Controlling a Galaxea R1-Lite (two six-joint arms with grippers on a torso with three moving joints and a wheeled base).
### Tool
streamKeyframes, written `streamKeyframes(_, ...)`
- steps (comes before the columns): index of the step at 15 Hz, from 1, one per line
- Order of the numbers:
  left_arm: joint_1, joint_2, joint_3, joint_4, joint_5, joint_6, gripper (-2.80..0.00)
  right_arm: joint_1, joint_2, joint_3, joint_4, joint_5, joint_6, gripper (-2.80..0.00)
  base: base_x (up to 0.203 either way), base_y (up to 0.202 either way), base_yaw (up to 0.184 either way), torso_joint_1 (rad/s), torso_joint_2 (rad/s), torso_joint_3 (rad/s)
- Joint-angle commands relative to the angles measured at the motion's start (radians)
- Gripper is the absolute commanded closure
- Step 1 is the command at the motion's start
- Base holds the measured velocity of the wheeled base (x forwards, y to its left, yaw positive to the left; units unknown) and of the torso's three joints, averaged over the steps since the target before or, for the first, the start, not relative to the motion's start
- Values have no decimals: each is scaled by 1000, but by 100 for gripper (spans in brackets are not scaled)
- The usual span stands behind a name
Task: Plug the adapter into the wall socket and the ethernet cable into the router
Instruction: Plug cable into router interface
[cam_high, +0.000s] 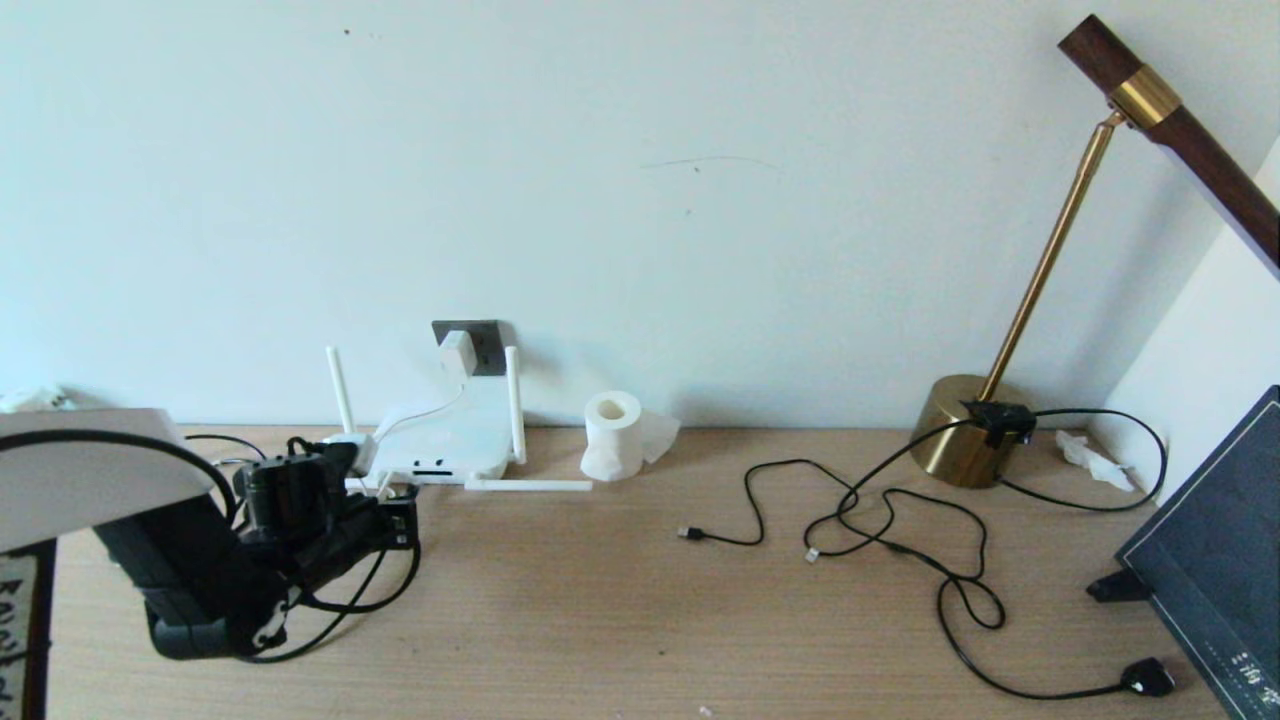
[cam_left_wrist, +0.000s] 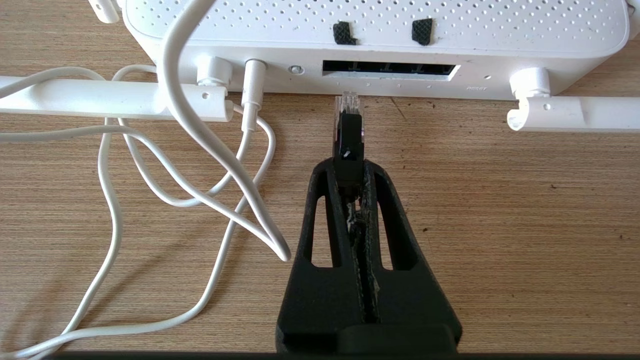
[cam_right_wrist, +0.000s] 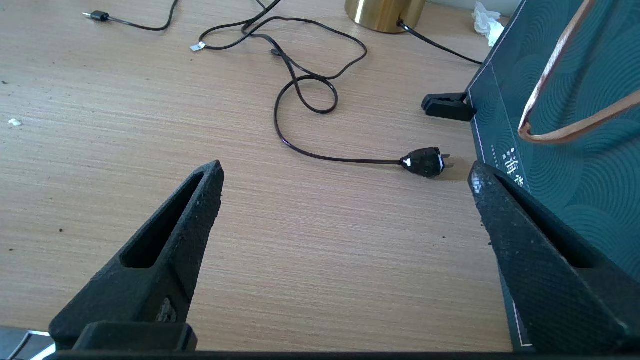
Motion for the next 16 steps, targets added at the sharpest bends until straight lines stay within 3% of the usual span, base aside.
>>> streamKeyframes(1,1,-2,1,-8,0,0,0,0,2,0,2,0,-1,-280,0,0,0,0,0,0)
streamKeyframes(16,1,-20,14,-13,0,0,0,0,1,0,2,0,-1,-280,0,0,0,0,0,0)
